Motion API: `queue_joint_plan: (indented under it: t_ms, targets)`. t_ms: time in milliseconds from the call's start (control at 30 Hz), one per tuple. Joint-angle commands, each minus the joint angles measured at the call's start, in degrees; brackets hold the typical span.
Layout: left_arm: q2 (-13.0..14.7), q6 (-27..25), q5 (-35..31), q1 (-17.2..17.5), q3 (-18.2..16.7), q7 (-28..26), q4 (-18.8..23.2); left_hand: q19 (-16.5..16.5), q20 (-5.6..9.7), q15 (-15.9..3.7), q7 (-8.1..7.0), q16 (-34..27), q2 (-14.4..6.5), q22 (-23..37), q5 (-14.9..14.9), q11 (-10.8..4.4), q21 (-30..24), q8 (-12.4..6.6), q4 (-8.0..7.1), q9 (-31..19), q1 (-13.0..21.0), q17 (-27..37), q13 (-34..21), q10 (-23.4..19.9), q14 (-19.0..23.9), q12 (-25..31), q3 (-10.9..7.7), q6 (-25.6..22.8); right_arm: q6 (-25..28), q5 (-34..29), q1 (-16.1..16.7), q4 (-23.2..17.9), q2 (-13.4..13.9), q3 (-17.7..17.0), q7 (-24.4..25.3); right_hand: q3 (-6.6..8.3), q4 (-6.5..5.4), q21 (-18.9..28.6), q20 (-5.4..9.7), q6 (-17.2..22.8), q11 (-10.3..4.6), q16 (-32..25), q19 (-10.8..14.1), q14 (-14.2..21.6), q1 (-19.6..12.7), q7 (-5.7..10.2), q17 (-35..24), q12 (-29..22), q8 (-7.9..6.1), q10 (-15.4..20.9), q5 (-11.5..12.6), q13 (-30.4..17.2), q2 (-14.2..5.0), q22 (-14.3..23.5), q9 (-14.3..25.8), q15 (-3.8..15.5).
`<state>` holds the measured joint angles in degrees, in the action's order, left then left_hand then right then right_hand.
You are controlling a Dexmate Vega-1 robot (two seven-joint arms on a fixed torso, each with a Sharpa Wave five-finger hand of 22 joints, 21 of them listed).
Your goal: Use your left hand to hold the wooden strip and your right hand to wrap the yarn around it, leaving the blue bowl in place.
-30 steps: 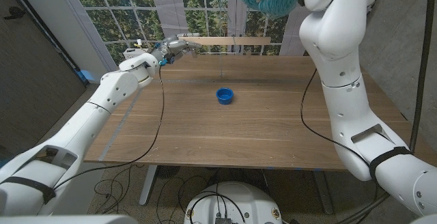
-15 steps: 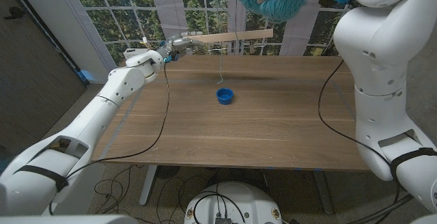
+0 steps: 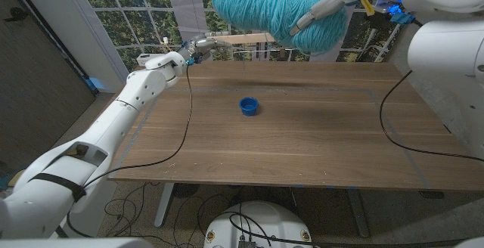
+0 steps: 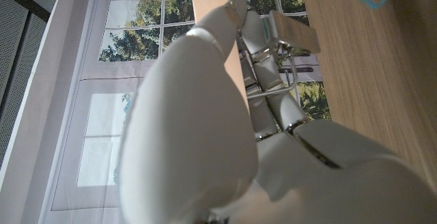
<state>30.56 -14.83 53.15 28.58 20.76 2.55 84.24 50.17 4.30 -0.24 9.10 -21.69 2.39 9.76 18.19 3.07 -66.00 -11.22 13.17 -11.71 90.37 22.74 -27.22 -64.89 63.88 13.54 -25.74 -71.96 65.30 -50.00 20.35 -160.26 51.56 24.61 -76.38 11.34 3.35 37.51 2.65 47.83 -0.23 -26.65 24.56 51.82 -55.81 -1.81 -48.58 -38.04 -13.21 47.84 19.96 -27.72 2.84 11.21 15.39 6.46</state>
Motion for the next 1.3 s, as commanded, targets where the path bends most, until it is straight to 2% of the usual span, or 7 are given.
queue_joint_plan:
  t_ms: [33,200,467,733,1000,1167,1300]
  targets:
    - [-0.87,0.68,-0.49,-0.46,-0.39,-0.24,0.09,3.03,6.57,-6.00,0.28,-0.17,-0.42,0.06,0.07,-0.35,-0.28,0.05,-3.22,-0.20,0.13,0.28,-0.29,-0.01,6.14,-0.26,-3.65,-0.33,14.69,26.33,6.06,-5.69,17.09,-6.37,14.34,2.35,-2.41,0.37,2.63,9.90,-6.65,-0.30,0.21,1.07,-11.99,9.04,-0.33,0.23,0.16,7.19,0.13,-0.08,-11.91,0.11,0.11,6.17]
    - [-0.80,0.79,-0.55,-0.22,-0.55,-0.46,0.92,3.04,6.57,-6.00,0.28,-0.18,-0.41,0.05,0.08,-0.27,-0.27,0.04,-3.21,-0.20,0.13,0.28,-0.33,-0.05,6.16,-0.25,-3.67,-0.34,14.69,38.11,17.57,-6.61,18.04,-17.54,23.13,2.20,-2.46,0.47,2.56,9.99,-6.56,-0.36,0.15,1.12,-12.01,8.99,-0.50,0.30,0.17,7.23,0.09,-0.16,-11.93,0.12,0.07,6.05]
    - [-1.35,1.33,-0.91,-0.42,-0.57,-1.38,1.32,3.09,6.58,-5.98,0.17,-0.16,-0.39,0.05,0.10,-0.12,-0.26,0.00,-3.20,-0.19,0.10,0.24,-0.40,-0.06,6.20,-0.24,-3.69,-0.48,13.06,52.87,36.18,-4.85,16.70,-33.91,34.15,1.97,-2.39,0.54,2.17,9.91,-5.99,-0.49,-0.32,1.09,-12.24,8.64,-0.87,0.42,0.29,7.32,0.01,-0.29,-11.91,0.17,0.01,6.04]
    - [-2.56,1.44,-0.94,-1.12,-0.05,-1.58,0.65,3.06,6.57,-6.00,0.42,-0.18,-0.38,0.04,0.11,-0.06,-0.20,0.07,-3.20,-0.19,0.10,0.29,-0.45,0.10,6.21,-0.30,-3.72,-0.35,6.83,63.58,46.98,0.70,16.16,-40.35,41.59,1.75,-2.31,0.64,1.90,9.86,-5.56,-0.85,-0.63,1.22,-12.46,8.07,-1.35,0.51,0.38,7.21,-0.07,-0.56,-11.97,0.23,-0.02,5.97]
    - [-2.91,1.59,-1.77,-1.76,0.38,-2.16,1.04,3.10,6.58,-5.90,0.40,-0.10,-0.43,0.04,0.13,-0.20,-0.18,0.08,-3.20,-0.18,0.11,0.21,-0.47,0.11,6.15,-0.33,-3.78,-0.34,3.55,72.90,48.29,6.51,19.48,-38.77,46.71,1.54,-2.22,0.70,1.64,9.85,-5.32,-1.14,-1.00,1.11,-12.64,7.79,-1.81,0.68,0.44,7.13,-0.15,-0.64,-11.99,0.30,-0.05,5.84]
    - [-3.25,1.42,-1.45,-2.27,0.58,-1.20,0.44,3.14,6.59,-5.88,0.36,-0.12,-0.42,0.05,0.12,-0.09,-0.19,0.05,-3.19,-0.18,0.11,0.21,-0.52,0.10,6.20,-0.32,-3.78,-0.43,4.24,79.15,41.72,9.19,23.42,-31.36,51.08,1.39,-2.23,0.78,1.56,9.91,-5.05,-1.38,-1.14,1.05,-12.70,7.64,-2.14,0.84,0.46,7.18,-0.21,-0.55,-12.07,0.34,-0.08,5.74]
    - [-3.47,1.47,-0.77,-2.34,0.33,-0.30,0.24,3.13,6.59,-5.92,0.23,-0.12,-0.41,0.04,0.12,-0.17,-0.17,0.07,-3.19,-0.18,0.11,0.24,-0.60,0.14,6.17,-0.30,-3.79,-0.39,6.17,82.76,32.39,11.42,25.04,-20.84,55.18,1.33,-2.21,0.87,1.56,9.87,-4.81,-1.54,-1.17,1.05,-12.81,7.64,-2.36,0.88,0.51,7.24,-0.24,-0.58,-12.16,0.36,-0.10,5.77]
